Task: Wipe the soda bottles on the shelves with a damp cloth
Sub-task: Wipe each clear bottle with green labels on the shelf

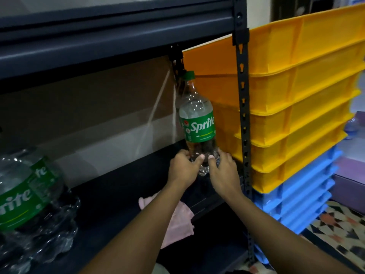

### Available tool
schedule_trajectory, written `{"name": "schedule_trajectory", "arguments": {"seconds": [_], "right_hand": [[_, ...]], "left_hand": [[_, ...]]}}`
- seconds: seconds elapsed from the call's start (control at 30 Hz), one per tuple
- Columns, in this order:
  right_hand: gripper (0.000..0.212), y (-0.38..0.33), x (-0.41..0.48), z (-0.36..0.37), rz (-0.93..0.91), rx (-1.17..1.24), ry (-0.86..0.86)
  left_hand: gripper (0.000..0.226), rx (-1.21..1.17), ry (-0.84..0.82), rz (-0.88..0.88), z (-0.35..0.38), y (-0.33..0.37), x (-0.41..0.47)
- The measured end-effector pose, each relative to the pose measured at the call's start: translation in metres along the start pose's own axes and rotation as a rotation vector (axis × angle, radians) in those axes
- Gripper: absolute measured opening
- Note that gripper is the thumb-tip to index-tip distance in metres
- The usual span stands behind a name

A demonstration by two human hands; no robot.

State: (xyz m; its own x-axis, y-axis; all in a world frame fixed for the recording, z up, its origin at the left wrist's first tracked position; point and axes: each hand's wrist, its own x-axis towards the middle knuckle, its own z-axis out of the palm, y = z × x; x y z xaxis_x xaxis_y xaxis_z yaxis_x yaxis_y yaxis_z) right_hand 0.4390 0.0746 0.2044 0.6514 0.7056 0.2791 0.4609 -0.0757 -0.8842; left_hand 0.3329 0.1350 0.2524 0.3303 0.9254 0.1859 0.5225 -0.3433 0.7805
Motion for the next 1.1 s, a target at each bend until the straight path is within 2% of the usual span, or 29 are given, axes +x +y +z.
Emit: {"name": "schedule_trajectory", "arguments": {"seconds": [0.53,0.73,0.83,0.93,1.03,1.1], "right_hand": [[0.055,0.005,0.017,-0.012,0.08,0.037,-0.04],[0.062,-0.014,0.0,-0.015,0.177,0.069,0.006],[0.063,-0.042,-0.026,-0.007,0.159,0.038,0.028],[0.039,-0.072,-0.054,0.012,0.032,0.104,-0.104],[0.023,-0.102,-0.082,0.037,-0.068,0.195,-0.319],[0.016,-0.122,-0.106,0.061,-0.128,0.22,-0.432]], "left_hand": [[0.043,0.002,-0.004,0.007,0.02,0.023,0.001],[0.042,-0.048,-0.044,0.007,0.001,0.022,-0.022],[0.029,-0.104,0.005,0.022,-0.028,0.009,-0.045],[0.018,-0.145,0.108,0.029,-0.073,-0.009,-0.075],[0.005,-0.164,0.268,0.047,-0.122,-0.031,-0.109],[0.012,-0.154,0.382,0.07,-0.155,-0.05,-0.134]]}}
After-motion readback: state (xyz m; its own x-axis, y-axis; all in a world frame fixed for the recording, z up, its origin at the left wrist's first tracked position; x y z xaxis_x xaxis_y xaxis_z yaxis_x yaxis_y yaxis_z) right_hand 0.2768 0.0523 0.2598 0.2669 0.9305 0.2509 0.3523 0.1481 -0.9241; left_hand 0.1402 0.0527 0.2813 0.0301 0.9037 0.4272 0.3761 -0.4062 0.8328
